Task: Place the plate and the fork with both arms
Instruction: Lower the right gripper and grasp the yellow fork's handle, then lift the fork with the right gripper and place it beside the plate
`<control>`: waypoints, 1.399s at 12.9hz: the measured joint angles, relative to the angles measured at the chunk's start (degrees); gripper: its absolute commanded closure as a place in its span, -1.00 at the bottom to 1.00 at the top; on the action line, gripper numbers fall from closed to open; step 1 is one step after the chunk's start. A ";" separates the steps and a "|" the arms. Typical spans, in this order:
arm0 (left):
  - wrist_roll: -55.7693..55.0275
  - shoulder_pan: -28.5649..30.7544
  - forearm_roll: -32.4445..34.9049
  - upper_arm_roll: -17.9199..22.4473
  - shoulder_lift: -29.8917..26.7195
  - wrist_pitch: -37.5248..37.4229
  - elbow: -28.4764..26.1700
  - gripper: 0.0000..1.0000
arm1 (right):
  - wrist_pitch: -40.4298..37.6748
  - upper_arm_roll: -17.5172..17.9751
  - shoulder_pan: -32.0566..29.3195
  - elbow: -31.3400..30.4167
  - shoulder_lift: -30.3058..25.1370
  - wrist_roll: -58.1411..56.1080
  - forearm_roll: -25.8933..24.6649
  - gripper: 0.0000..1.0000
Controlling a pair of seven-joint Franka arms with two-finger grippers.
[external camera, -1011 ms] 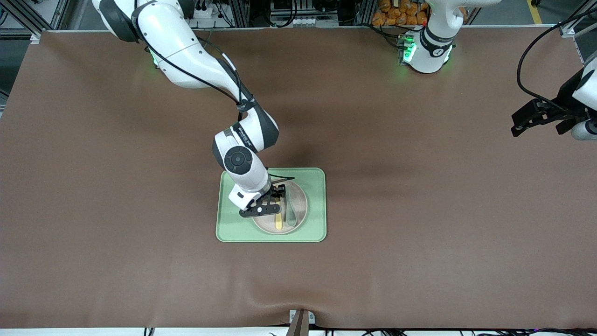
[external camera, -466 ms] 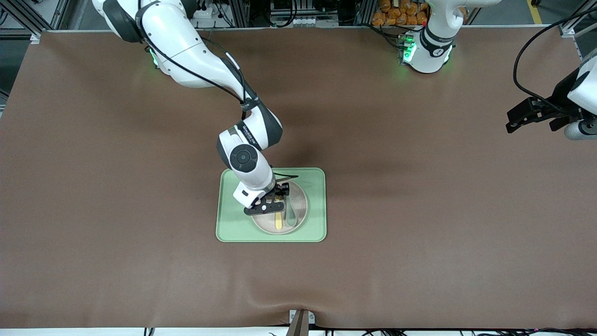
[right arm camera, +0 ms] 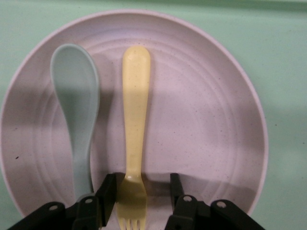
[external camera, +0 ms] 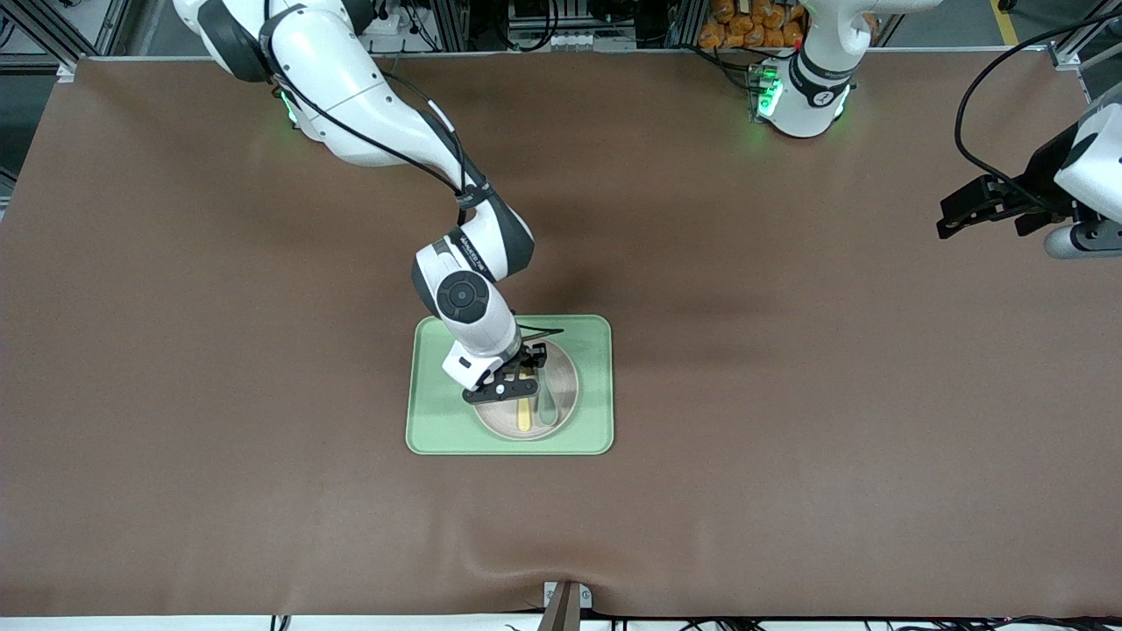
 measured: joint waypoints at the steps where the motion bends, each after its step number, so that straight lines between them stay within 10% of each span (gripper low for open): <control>1: 0.00 0.00 0.00 0.00 0.00 0.00 0.00 -1.00 | 0.00 0.00 0.01 0.02 0.00 0.00 0.00 0.02; 6: 0.00 -0.04 -0.01 -0.01 0.00 -0.06 0.00 -1.00 | -0.02 0.00 0.07 0.14 0.00 0.00 -0.05 1.00; 18: -1.24 -0.73 -0.04 -0.15 0.19 -0.06 0.00 -1.00 | -2.91 -1.15 -1.62 2.22 -1.48 0.09 0.06 1.00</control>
